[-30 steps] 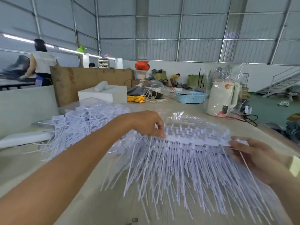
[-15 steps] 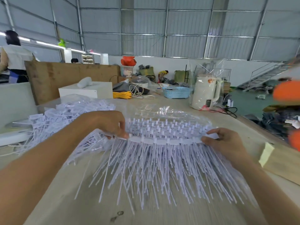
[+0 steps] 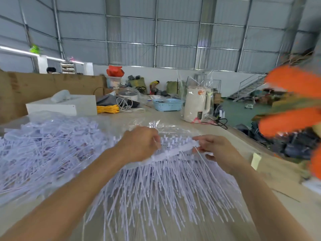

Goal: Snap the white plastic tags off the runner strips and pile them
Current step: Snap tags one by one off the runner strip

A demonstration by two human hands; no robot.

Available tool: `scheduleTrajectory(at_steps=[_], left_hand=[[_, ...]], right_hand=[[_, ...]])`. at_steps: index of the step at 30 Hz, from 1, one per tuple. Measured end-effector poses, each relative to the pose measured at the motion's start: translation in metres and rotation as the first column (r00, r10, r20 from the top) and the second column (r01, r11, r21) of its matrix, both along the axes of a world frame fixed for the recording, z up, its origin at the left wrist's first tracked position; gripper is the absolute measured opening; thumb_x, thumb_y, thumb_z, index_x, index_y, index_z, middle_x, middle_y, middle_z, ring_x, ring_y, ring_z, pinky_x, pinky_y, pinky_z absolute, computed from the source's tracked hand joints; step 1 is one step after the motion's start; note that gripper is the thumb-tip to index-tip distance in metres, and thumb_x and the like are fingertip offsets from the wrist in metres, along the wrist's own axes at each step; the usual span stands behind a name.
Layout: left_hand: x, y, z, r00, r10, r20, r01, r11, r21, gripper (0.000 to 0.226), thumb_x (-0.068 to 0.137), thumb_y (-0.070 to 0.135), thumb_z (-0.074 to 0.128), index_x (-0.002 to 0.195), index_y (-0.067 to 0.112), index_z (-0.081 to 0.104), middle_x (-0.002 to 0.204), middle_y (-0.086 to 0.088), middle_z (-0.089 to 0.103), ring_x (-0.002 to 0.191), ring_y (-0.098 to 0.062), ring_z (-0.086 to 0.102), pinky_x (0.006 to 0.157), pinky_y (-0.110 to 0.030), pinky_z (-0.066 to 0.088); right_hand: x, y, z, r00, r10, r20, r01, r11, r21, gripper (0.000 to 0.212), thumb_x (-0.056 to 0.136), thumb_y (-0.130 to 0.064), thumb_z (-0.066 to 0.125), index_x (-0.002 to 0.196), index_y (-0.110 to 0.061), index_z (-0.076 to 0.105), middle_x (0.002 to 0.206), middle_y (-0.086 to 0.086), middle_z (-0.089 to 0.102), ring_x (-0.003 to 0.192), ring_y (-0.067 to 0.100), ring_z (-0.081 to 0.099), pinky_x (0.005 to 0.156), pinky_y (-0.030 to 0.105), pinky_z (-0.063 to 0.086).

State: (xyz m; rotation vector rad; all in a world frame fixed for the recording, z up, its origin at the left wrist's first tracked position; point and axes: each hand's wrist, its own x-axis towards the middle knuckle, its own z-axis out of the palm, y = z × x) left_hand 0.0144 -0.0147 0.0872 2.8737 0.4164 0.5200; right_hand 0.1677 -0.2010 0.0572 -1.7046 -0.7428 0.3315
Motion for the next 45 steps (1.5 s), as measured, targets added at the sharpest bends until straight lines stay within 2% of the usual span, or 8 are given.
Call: scheduleTrajectory(at_steps=[9, 14, 19, 24, 27, 37, 40, 45], left_hand=[[0.068, -0.052, -0.043, 0.977, -0.155, 0.144, 0.191, 0.939, -0.287, 0.026, 0.085, 0.038, 0.065, 0.094, 0.014, 0.064, 0.088, -0.005, 0.065, 0.084, -0.025, 0.062, 0.071, -0.033, 0.047], [0.070, -0.053, -0.045, 0.962, -0.134, 0.236, 0.117, 0.990, 0.082, 0.026, 0.093, 0.033, 0.052, 0.113, 0.018, 0.058, 0.100, -0.006, 0.066, 0.094, -0.026, 0.059, 0.073, -0.030, 0.032], [0.066, -0.056, -0.044, 0.957, -0.177, 0.231, 0.123, 0.965, 0.233, 0.030, 0.092, 0.032, 0.050, 0.119, 0.023, 0.060, 0.112, 0.001, 0.061, 0.102, -0.019, 0.057, 0.091, -0.032, 0.035], [0.061, -0.062, -0.041, 0.894, -0.303, 0.330, 0.112, 0.864, 0.490, 0.014, 0.075, 0.025, 0.069, 0.074, 0.012, 0.071, 0.064, -0.001, 0.066, 0.055, -0.019, 0.061, 0.076, -0.029, 0.045], [0.063, -0.062, -0.046, 0.969, -0.210, 0.129, 0.109, 0.834, 0.541, 0.018, 0.094, 0.021, 0.049, 0.091, 0.016, 0.065, 0.080, 0.002, 0.065, 0.064, -0.018, 0.048, 0.090, -0.032, 0.028], [0.063, -0.051, -0.038, 0.911, -0.329, 0.248, 0.339, 0.941, 0.001, 0.047, 0.095, 0.027, 0.052, 0.049, 0.019, 0.045, 0.044, 0.003, 0.038, 0.042, -0.014, 0.035, 0.067, -0.034, 0.036], [0.065, -0.050, -0.038, 0.882, -0.299, 0.364, 0.405, 0.876, -0.262, 0.044, 0.091, 0.025, 0.060, 0.048, 0.019, 0.059, 0.049, 0.006, 0.058, 0.043, -0.014, 0.049, 0.050, -0.024, 0.040], [0.062, -0.044, -0.037, 0.856, -0.242, 0.457, 0.438, 0.809, -0.392, 0.036, 0.077, 0.033, 0.073, 0.104, 0.010, 0.072, 0.099, 0.002, 0.071, 0.064, 0.011, 0.056, 0.062, -0.004, 0.042]], right_hand=[[0.005, -0.005, -0.010, 0.999, -0.037, 0.011, 0.036, 0.994, 0.107, 0.022, 0.090, -0.019, 0.060, 0.075, -0.023, 0.075, 0.068, -0.004, 0.069, 0.063, 0.004, 0.062, 0.063, 0.023, 0.043], [0.002, -0.002, -0.012, 1.000, -0.005, -0.006, 0.006, 0.996, 0.094, 0.038, 0.087, -0.047, 0.057, 0.074, -0.014, 0.069, 0.078, 0.011, 0.072, 0.069, 0.016, 0.057, 0.065, 0.025, 0.040], [0.000, 0.000, -0.012, 1.000, 0.004, 0.009, -0.005, 0.994, 0.112, 0.029, 0.090, -0.021, 0.062, 0.064, -0.008, 0.065, 0.062, 0.008, 0.062, 0.054, 0.011, 0.048, 0.054, 0.020, 0.033], [0.001, 0.001, -0.013, 0.996, 0.006, -0.087, 0.004, 0.993, 0.116, 0.032, 0.093, -0.022, 0.057, 0.063, -0.011, 0.058, 0.056, 0.004, 0.061, 0.053, 0.013, 0.048, 0.061, 0.026, 0.035], [0.000, 0.005, -0.017, 0.999, -0.023, 0.048, 0.017, 0.993, 0.116, 0.041, 0.094, -0.021, 0.057, 0.056, -0.008, 0.052, 0.051, 0.004, 0.058, 0.045, 0.012, 0.044, 0.054, 0.021, 0.038], [0.006, 0.006, -0.020, 0.919, -0.045, 0.391, -0.010, 0.990, 0.138, 0.031, 0.094, -0.013, 0.055, 0.064, -0.008, 0.062, 0.051, -0.003, 0.059, 0.050, 0.007, 0.051, 0.059, 0.017, 0.042], [0.012, -0.001, -0.016, 0.963, -0.189, 0.192, 0.129, 0.949, 0.287, 0.020, 0.094, -0.014, 0.054, 0.079, -0.011, 0.067, 0.058, -0.001, 0.060, 0.053, 0.009, 0.053, 0.058, 0.022, 0.047], [0.034, -0.029, -0.003, 0.863, -0.262, -0.432, 0.441, 0.808, 0.390, 0.010, 0.096, -0.022, 0.053, 0.094, -0.017, 0.060, 0.062, 0.000, 0.056, 0.054, 0.012, 0.050, 0.054, 0.026, 0.044]])
